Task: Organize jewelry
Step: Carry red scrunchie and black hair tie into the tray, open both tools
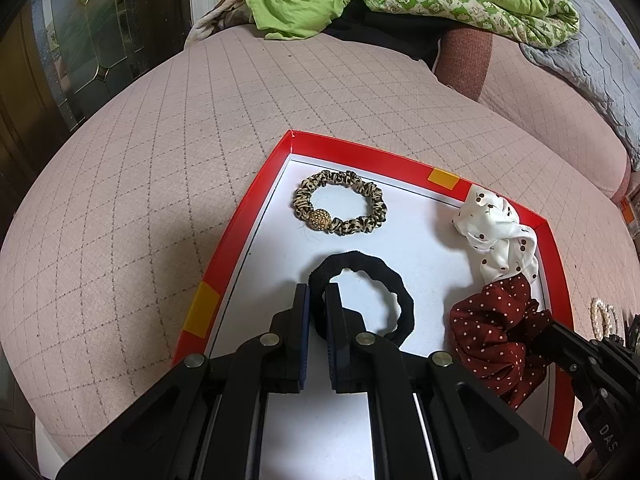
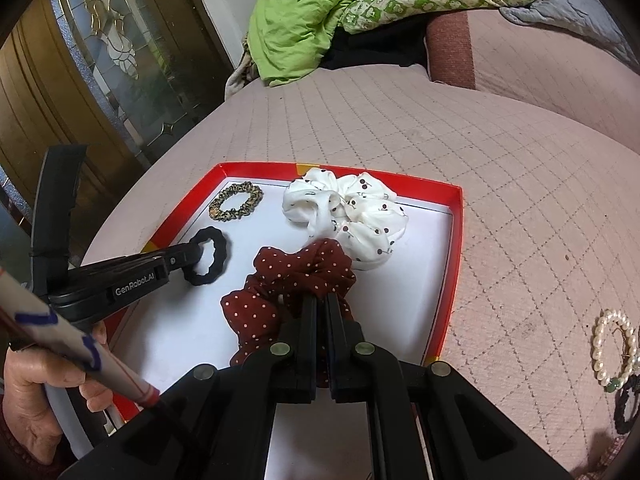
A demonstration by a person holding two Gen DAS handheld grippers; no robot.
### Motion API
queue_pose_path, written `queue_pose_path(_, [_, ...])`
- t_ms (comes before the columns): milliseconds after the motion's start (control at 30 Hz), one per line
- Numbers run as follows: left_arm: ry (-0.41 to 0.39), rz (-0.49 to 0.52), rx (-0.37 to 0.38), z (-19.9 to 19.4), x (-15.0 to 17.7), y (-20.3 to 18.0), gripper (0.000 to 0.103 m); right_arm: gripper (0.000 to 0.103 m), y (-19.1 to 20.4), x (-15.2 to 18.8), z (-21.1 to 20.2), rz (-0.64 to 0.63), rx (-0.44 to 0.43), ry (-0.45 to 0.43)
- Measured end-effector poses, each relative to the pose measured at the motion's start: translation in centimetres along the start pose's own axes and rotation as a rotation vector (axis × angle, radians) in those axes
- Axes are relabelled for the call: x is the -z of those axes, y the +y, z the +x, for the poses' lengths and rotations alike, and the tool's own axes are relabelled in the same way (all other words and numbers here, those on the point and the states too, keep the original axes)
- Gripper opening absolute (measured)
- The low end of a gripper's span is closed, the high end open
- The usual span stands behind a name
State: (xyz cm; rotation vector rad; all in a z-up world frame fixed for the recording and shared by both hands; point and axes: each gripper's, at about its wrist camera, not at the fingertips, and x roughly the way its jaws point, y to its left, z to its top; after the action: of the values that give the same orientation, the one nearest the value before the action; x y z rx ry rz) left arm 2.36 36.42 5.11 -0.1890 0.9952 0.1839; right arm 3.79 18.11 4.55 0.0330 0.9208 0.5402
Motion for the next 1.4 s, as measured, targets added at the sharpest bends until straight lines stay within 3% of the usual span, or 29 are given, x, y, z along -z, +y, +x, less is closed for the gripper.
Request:
queue_pose_path(300, [0.0,-0.005,0.005,-0.1,-0.1,0.1,0.007,0.006,0.0,0.0,-0.3,0.005,-0.015,0.003])
queue_pose_path(533, [-0.003,-0.005,0.008,-0.3,-0.1,0.1,0.009,0.014,-0.1,-0.2,-1.3,0.013,-0.028,-0.017])
queue_pose_path(600, [-0.008,-0.006,0.012,-0.3,0.0,0.0,0.014,0.014,0.0,-0.2,-1.6,0.014,-0.028,-0.023])
queue_pose_path(667, [-0.02,-0.005,0.005,-0.5,0.0,0.0,0.034,0.014,0.0,-0.3,-2.0,0.02,-0.03,-0.033])
queue_pose_path(1200, [-0.04,0.006,0.001,-1.0,-0.1,-0.6,0.036,0.016,-0.7,-0.9,-3.2,0.053,-0.038,-0.064])
queue_pose_path(1400, [-0.072,-0.003,-0.002,-1.7,-0.2,-0.6,0.043,0.017,-1.1,-0.8,-3.6,0.061,-0.035,-0.07])
